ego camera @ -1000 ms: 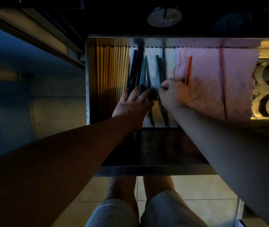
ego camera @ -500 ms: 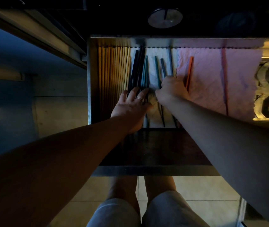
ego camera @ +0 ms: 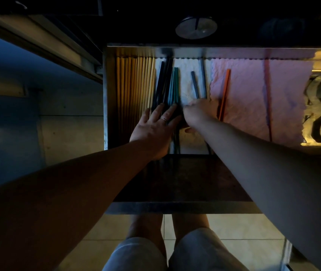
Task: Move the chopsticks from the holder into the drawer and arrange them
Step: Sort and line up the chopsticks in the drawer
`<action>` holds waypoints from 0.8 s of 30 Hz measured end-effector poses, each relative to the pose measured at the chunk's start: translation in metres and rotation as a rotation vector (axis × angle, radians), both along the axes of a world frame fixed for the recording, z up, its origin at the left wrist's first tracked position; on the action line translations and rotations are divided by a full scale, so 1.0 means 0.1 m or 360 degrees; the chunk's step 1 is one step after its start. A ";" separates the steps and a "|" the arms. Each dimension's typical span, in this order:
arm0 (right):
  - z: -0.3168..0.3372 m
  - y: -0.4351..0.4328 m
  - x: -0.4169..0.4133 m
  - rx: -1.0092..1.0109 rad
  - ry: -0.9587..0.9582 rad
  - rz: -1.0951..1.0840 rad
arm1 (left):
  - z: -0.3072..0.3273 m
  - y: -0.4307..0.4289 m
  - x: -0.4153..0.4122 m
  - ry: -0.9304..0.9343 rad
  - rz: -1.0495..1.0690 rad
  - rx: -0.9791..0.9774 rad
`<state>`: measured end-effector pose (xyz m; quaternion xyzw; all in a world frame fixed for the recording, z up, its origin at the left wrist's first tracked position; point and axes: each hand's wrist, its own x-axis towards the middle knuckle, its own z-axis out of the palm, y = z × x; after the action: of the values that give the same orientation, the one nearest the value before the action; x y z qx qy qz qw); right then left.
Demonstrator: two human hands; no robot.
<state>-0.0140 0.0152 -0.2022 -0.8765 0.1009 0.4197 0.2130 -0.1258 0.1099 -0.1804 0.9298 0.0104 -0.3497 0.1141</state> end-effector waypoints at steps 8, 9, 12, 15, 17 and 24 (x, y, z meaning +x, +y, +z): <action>0.12 -0.41 0.13 0.0061 -0.0635 0.0201 | 0.01 -0.09 0.10 -0.0079 -0.0023 0.0004; 0.11 -0.46 0.16 0.0080 -0.0658 0.0211 | 0.02 -0.10 0.11 -0.0091 -0.0004 0.0009; 0.08 -0.59 0.18 0.0113 -0.0680 0.0299 | 0.02 -0.15 0.15 -0.0173 0.0063 -0.0011; 0.06 -0.65 0.19 0.0129 -0.0667 0.0477 | 0.01 -0.23 0.22 -0.0191 0.0097 -0.0069; 0.00 -0.67 0.20 0.0054 -0.0681 0.0614 | 0.01 -0.33 0.28 -0.0189 0.0075 -0.0082; -0.04 -0.64 0.26 -0.0077 -0.0648 0.0706 | 0.01 -0.57 0.44 -0.0254 0.0154 -0.0037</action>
<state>0.0115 -0.0492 -0.2060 -0.9481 -0.1278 0.2691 0.1108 -0.0816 0.0530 -0.1796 0.9517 0.0422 -0.2688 0.1421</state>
